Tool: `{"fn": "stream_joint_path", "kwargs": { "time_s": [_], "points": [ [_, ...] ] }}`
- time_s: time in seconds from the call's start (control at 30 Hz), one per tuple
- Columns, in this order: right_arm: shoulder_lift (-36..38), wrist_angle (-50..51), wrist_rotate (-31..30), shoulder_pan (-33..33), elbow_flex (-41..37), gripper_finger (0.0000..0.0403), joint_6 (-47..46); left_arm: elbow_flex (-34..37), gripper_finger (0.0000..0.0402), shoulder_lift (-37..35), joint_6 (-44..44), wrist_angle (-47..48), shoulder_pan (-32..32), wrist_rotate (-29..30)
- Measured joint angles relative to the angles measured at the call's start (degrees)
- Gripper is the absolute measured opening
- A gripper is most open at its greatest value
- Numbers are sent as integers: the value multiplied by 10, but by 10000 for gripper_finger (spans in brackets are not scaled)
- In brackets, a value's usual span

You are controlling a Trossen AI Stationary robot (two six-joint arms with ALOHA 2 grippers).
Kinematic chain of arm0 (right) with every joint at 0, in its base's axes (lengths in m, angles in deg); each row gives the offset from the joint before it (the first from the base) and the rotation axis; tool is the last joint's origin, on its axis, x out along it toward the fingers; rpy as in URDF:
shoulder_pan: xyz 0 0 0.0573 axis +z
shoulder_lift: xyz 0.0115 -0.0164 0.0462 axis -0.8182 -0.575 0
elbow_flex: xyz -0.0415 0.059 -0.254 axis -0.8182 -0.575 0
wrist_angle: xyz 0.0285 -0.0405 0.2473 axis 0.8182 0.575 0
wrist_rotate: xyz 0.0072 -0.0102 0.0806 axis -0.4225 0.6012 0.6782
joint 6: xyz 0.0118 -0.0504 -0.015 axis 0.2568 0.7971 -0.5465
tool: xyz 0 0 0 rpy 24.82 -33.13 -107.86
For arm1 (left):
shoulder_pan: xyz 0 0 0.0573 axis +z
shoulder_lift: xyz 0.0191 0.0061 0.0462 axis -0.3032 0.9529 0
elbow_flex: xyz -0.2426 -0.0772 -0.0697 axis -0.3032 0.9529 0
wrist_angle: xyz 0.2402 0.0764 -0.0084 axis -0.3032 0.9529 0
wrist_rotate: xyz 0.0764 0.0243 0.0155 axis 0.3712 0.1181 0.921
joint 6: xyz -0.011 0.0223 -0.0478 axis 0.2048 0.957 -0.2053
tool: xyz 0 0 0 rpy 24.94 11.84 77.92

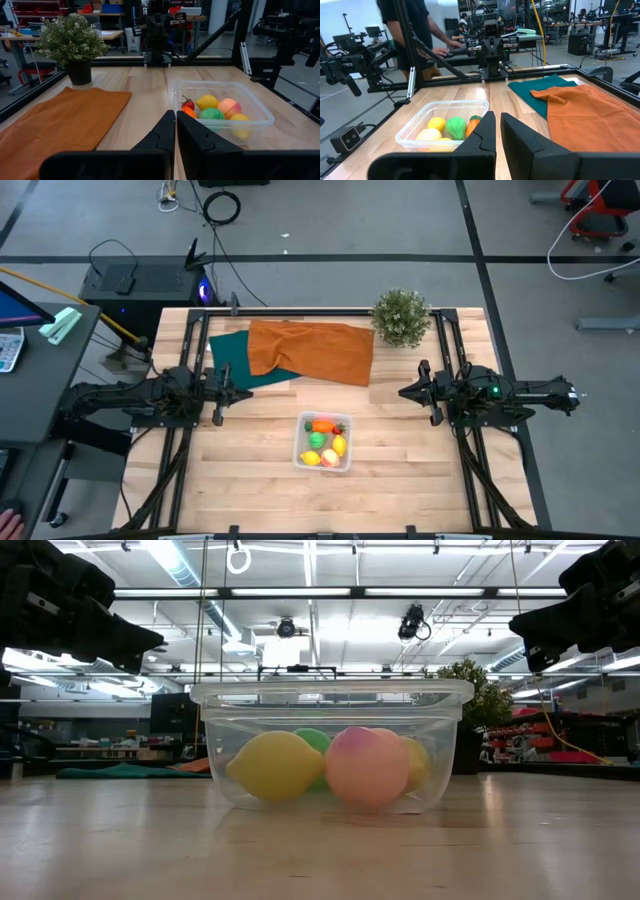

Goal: Pick and placing Produce into tupperware
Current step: Return to Home Position

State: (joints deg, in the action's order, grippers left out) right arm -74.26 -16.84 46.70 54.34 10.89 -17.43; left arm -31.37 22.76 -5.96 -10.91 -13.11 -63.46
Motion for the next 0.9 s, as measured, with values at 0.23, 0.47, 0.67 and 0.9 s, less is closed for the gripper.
{"fn": "stream_joint_path", "kwargs": {
  "time_s": [0.23, 0.47, 0.67, 0.9],
  "points": [
    [0, 0, 0, 0, 0, 1, 0, 0, 32, 0, 0, 0, 0, 0],
    [0, 0, 0, 0, 0, 1, 0, 0, 33, 0, 0, 0, 0, 0],
    [0, 0, 0, 0, 0, 1, 0, 0, 24, 0, 0, 0, 0, 0],
    [0, 0, 0, 0, 0, 1, 0, 0, 30, 0, 0, 0, 0, 0]
  ]
}}
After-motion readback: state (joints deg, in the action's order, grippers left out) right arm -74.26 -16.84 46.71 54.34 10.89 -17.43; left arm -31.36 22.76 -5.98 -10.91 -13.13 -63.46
